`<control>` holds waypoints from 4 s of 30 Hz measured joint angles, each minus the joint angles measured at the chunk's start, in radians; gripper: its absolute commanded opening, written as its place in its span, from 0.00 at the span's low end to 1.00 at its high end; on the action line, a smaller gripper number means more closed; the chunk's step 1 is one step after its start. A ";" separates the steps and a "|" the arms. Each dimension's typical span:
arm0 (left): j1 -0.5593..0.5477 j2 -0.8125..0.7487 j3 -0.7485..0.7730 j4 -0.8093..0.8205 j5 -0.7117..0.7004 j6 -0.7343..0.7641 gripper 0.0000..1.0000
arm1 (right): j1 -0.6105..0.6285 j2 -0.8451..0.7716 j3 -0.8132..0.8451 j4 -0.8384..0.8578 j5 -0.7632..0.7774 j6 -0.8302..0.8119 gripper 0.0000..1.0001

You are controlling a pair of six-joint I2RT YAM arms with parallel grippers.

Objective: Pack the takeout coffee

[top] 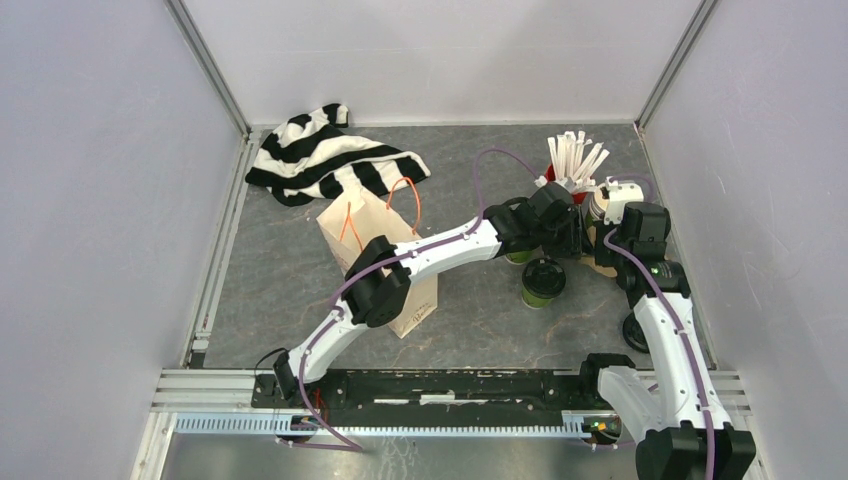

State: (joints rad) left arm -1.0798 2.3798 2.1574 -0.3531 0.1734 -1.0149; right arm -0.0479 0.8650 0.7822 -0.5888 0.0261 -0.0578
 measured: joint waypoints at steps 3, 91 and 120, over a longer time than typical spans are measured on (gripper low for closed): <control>0.000 0.000 0.010 0.004 -0.011 0.000 0.53 | 0.000 0.000 0.001 0.000 0.000 -0.001 0.00; 0.132 -0.499 0.068 -0.262 0.314 0.175 0.83 | -0.118 0.142 0.029 -0.196 -0.191 0.074 0.68; 0.282 -0.763 0.057 -0.541 0.255 0.486 0.84 | 0.013 0.215 -0.013 -0.002 -0.010 0.001 0.37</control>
State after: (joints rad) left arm -0.7979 1.6165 2.2147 -0.8940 0.4282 -0.5285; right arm -0.0345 1.0798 0.7696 -0.5911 0.0158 -0.0566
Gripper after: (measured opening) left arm 0.839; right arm 0.340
